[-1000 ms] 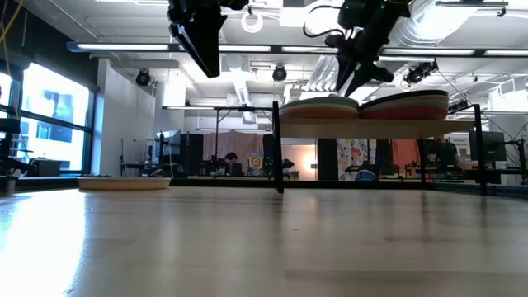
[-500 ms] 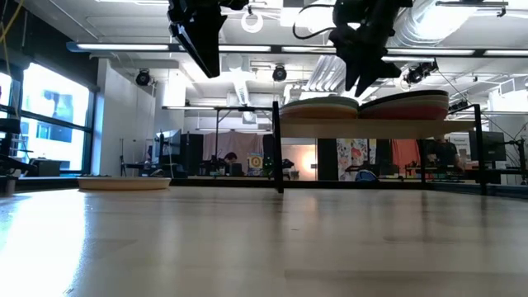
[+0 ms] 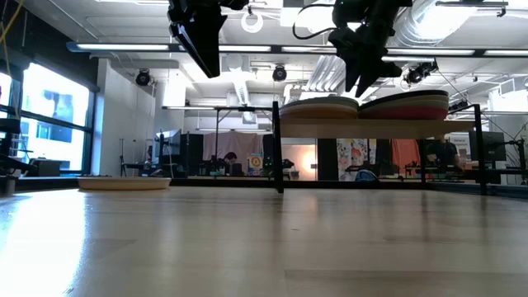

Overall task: Place and stack plates onto a shelf
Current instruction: Stack the light blue plate on top of the light orange plate on the shelf

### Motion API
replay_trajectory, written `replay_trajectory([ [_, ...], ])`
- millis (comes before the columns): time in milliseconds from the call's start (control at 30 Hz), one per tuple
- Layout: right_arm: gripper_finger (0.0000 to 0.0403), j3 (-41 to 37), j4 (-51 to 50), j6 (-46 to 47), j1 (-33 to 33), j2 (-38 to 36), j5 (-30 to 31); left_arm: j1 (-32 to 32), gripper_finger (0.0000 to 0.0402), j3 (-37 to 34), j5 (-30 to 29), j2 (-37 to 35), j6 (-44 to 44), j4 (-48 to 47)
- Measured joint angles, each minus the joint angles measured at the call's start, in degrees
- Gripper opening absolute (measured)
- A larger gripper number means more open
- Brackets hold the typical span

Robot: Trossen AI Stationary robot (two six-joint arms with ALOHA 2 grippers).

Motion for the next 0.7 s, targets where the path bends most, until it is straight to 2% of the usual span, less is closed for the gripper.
replay_trajectory([
  [333,0.0114,0.0,-0.21,-0.2,1.35,1.37,1.24,-0.01,0.0115,0.0,0.0,0.0,0.0,0.02],
  [700,0.0114,0.96,0.26,-1.76,-0.7,1.61,2.08,-0.01,0.0115,0.0,0.0,-0.02,0.0,0.11],
])
